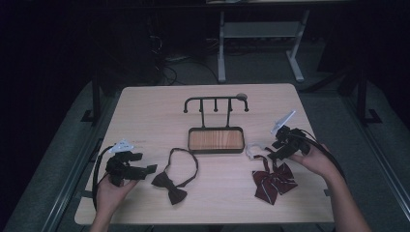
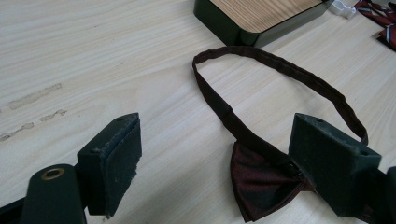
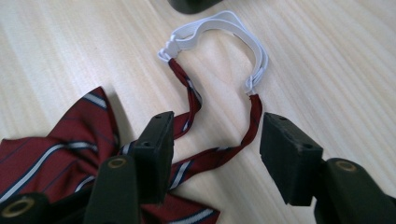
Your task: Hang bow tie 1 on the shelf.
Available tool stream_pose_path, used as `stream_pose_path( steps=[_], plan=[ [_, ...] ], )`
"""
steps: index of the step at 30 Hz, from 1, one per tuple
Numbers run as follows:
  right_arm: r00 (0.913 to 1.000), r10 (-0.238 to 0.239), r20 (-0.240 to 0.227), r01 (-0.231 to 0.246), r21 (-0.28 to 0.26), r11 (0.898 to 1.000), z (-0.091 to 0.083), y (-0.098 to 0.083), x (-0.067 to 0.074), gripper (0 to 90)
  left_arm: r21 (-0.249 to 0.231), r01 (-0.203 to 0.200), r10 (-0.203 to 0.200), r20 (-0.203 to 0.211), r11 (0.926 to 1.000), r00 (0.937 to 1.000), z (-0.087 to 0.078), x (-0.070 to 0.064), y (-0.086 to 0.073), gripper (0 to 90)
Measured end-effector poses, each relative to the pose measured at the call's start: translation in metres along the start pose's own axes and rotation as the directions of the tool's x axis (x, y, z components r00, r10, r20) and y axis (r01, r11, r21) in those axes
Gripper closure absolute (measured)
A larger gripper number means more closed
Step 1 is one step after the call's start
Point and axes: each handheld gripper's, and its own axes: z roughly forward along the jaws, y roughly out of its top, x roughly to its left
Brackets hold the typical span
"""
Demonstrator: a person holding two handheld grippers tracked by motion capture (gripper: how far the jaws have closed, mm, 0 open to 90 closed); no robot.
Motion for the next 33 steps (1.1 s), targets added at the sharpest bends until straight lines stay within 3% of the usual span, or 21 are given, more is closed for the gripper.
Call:
stream_pose_path(
  steps=[17, 33],
  plan=[
    [0.9965, 0.082, 0.017, -0.083, 0.051, 0.995, 0.021, 0.008, -0.017, 61.2, 0.003, 0.005, -0.005, 0.005, 1.0000, 1.0000, -0.001, 0.002, 0.000, 16.9],
    [0.9982, 0.049, 0.033, -0.053, 0.129, 0.990, 0.032, 0.014, -0.020, 75.5, 0.003, 0.009, -0.009, 0.009, 1.0000, 0.9999, 0.000, 0.001, -0.001, 17.1]
  ],
)
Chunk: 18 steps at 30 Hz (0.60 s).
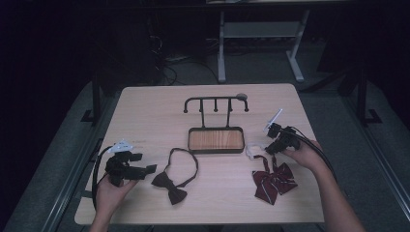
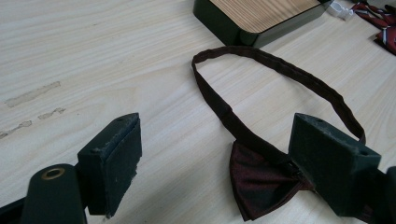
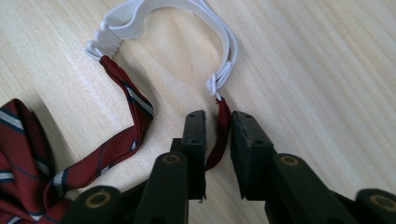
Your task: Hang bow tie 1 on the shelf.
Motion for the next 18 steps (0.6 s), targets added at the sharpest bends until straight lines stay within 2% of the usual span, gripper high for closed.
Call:
stream_pose_path(
  steps=[2, 5, 10, 18],
  plan=[
    [1.0000, -0.003, -0.001, 0.003, 0.000, 1.000, 0.000, 0.000, 0.000, 76.0, 0.002, -0.002, 0.002, -0.002, 1.0000, 1.0000, 0.000, 0.000, 0.000, 17.1],
    [0.9998, -0.018, -0.003, 0.018, 0.007, 1.000, 0.000, 0.000, 0.001, 85.6, 0.004, -0.004, 0.004, -0.001, 1.0000, 1.0000, 0.000, -0.001, 0.000, 17.1],
    [0.9995, -0.029, -0.008, 0.030, 0.024, 0.999, -0.004, -0.001, 0.001, 86.6, 0.008, -0.005, 0.005, -0.002, 1.0000, 1.0000, 0.000, 0.001, 0.000, 17.1],
    [0.9977, -0.047, -0.048, 0.046, -0.026, 0.999, -0.020, -0.007, 0.007, 87.0, 0.002, -0.003, 0.003, -0.003, 1.0000, 1.0000, 0.000, 0.000, 0.000, 17.1]
  ],
)
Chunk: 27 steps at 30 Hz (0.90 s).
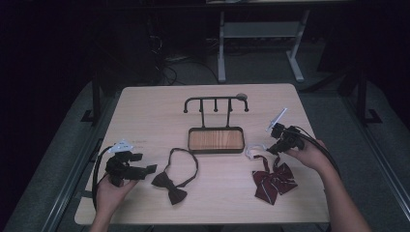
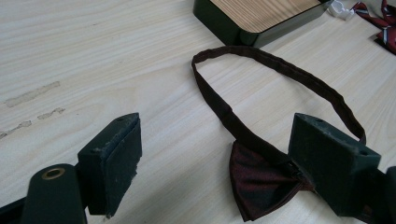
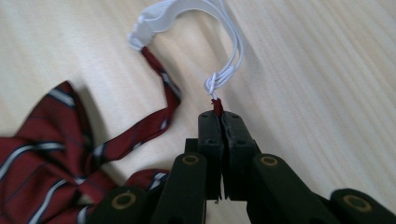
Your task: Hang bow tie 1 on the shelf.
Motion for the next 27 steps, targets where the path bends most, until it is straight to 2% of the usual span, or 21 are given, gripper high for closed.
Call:
stream_pose_path(
  steps=[6, 10, 11, 19, 27],
  plan=[
    [0.9988, -0.042, -0.023, 0.042, 0.010, 0.999, -0.012, -0.001, 0.007, 87.0, 0.006, -0.004, 0.004, 0.000, 1.0000, 1.0000, 0.001, 0.000, 0.000, 17.1],
    [0.9974, -0.063, -0.035, 0.063, -0.008, 0.998, -0.022, -0.002, 0.011, 87.1, 0.004, 0.002, -0.002, 0.002, 1.0000, 1.0000, 0.000, 0.000, 0.000, 17.1],
    [0.9963, -0.073, -0.045, 0.073, -0.015, 0.997, -0.030, -0.002, 0.014, 87.2, 0.000, 0.001, -0.001, 0.002, 1.0000, 1.0000, 0.001, 0.000, 0.000, 17.1],
    [0.9879, -0.133, -0.079, 0.130, -0.042, 0.991, -0.050, 0.000, 0.027, 87.2, -0.001, 0.002, -0.002, 0.000, 1.0000, 1.0000, 0.000, -0.001, 0.000, 17.1],
    [0.9816, -0.169, -0.088, 0.164, -0.062, 0.985, -0.069, 0.004, 0.035, 87.2, -0.001, 0.007, -0.007, 0.004, 1.0000, 1.0000, 0.000, 0.001, -0.001, 17.1]
  ],
)
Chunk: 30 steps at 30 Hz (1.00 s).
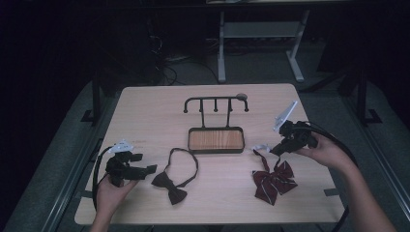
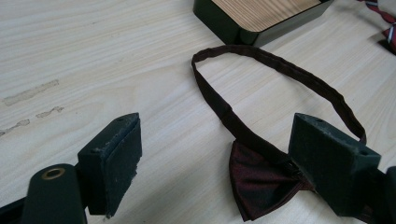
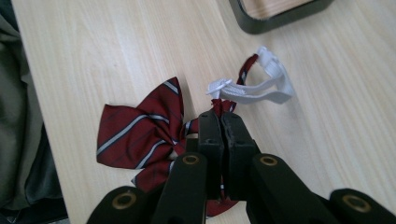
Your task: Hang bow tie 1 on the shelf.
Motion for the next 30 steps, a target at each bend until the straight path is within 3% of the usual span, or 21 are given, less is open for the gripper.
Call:
stream_pose_path(
  steps=[10, 16, 30],
  plan=[
    [0.9974, -0.068, -0.023, 0.067, -0.044, 0.997, -0.023, 0.010, 0.011, 87.2, 0.001, -0.005, 0.005, 0.000, 1.0000, 1.0000, 0.000, 0.000, 0.000, 17.1],
    [0.9947, -0.103, -0.004, 0.102, -0.052, 0.993, -0.045, 0.022, 0.020, 87.2, -0.002, 0.002, -0.002, 0.003, 1.0000, 1.0000, 0.001, -0.001, 0.000, 17.1],
    [0.9887, -0.145, 0.039, 0.147, -0.050, 0.988, -0.077, 0.058, 0.025, 87.2, -0.003, 0.005, -0.005, 0.005, 1.0000, 1.0000, 0.000, -0.001, 0.000, 17.1]
  ],
)
